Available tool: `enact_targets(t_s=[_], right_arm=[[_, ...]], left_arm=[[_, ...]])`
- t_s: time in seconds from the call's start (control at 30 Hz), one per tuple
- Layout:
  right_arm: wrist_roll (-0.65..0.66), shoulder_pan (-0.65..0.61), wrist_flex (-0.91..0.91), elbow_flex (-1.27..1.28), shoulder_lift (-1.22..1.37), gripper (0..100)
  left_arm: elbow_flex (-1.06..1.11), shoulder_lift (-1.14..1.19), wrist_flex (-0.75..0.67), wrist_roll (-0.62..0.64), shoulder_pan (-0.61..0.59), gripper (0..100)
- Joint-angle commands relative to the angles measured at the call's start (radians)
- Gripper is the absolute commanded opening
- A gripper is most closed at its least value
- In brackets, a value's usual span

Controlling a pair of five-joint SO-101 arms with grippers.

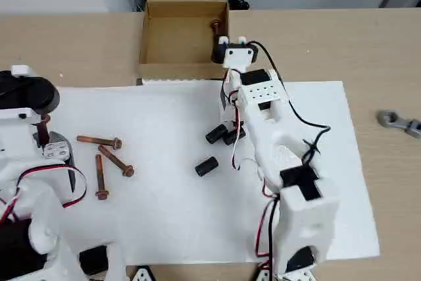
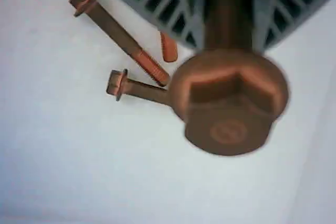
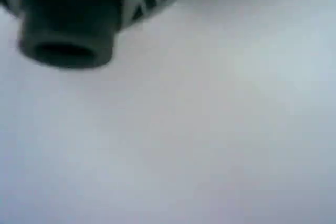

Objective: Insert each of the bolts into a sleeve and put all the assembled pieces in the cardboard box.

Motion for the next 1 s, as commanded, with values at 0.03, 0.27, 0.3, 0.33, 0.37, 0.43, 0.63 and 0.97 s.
enact_targets(t_s=[0.03, 0.27, 0.3, 0.33, 0.37, 0.43, 0.63, 0.97], right_arm=[[0.012, 0.004, 0.076, -0.02, -0.252, 0.4], [0.015, 0.002, 0.203, -0.015, -0.613, 0.4], [0.028, 0.002, 0.226, -0.015, -0.662, 0.4], [0.051, 0.002, 0.251, -0.015, -0.71, 0.4], [0.074, 0.002, 0.271, -0.015, -0.757, 0.4], [0.117, 0.002, 0.294, -0.015, -0.849, 0.4], [0.172, 0.004, 0.302, -0.014, -1.069, 0.4], [0.167, 0.008, 0.297, 0.215, -1.406, 0.4]], left_arm=[[-0.002, -0.012, -0.034, -0.006, -0.002, 1], [0.059, -0.014, -0.121, 0.002, -0.002, 1], [0.059, -0.014, -0.129, 0.017, -0.002, 1], [0.059, -0.014, -0.141, 0.037, -0.002, 1], [0.059, -0.014, -0.157, 0.055, -0.002, 1], [0.059, -0.014, -0.201, 0.084, -0.002, 1], [0.059, -0.014, -0.353, 0.106, -0.002, 1], [0.061, -0.012, -0.497, 0.107, 0.0, 1]])
